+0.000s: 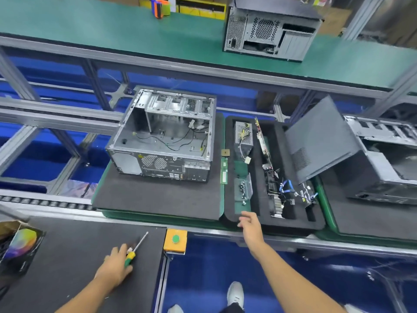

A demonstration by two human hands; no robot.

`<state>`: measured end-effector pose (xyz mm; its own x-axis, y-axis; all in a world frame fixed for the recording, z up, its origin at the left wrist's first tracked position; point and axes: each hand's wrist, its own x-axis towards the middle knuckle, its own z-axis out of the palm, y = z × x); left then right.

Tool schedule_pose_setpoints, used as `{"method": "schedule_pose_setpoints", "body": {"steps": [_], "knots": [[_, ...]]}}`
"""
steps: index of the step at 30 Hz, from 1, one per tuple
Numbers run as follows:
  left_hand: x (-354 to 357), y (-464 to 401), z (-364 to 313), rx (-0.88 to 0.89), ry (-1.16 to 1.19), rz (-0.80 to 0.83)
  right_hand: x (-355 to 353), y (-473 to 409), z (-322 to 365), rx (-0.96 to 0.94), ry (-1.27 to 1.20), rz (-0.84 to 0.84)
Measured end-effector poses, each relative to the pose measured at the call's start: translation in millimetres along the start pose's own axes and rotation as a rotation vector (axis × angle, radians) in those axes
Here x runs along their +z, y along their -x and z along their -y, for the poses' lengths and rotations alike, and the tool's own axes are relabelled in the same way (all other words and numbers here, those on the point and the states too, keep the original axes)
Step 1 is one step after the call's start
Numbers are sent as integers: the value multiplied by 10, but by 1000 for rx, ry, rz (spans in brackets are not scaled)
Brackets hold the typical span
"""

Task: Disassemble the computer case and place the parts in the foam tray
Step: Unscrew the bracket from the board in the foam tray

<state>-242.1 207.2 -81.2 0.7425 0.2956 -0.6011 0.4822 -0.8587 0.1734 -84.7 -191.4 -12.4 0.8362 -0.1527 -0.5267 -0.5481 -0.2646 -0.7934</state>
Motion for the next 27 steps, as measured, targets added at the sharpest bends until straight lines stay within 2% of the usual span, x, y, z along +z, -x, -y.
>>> {"method": "schedule_pose_setpoints", "body": {"steps": [1, 5, 8, 13, 17, 20, 22, 25, 27], "knots": [[-5, 9, -34, -9, 31, -4, 10, -12, 7, 6, 0, 6], [-85, 132, -230, -34, 424, -53, 118, -25, 84, 10, -14, 50], [-278, 262, -554, 59, 610, -88, 247, 10, 187, -26, -37, 115], [-821, 328, -1514, 160, 955, -40, 540, 185, 644, -89, -82, 294], [-1215, 309, -2363, 263, 1017, -53, 550, 224, 981, -288, -87, 456], [-1388, 287, -2923, 281, 1040, -19, 428, 172, 1190, -411, -35, 404], [-1484, 261, -3236, 224, 1217, 22, 254, 76, 1322, -486, 11, 321], [-1563, 268, -3554, 186, 1519, 45, -7, -63, 1419, -526, 93, 336], [-1527, 282, -3672, 267, 1517, 15, -140, -145, 1408, -514, 129, 317]]}}
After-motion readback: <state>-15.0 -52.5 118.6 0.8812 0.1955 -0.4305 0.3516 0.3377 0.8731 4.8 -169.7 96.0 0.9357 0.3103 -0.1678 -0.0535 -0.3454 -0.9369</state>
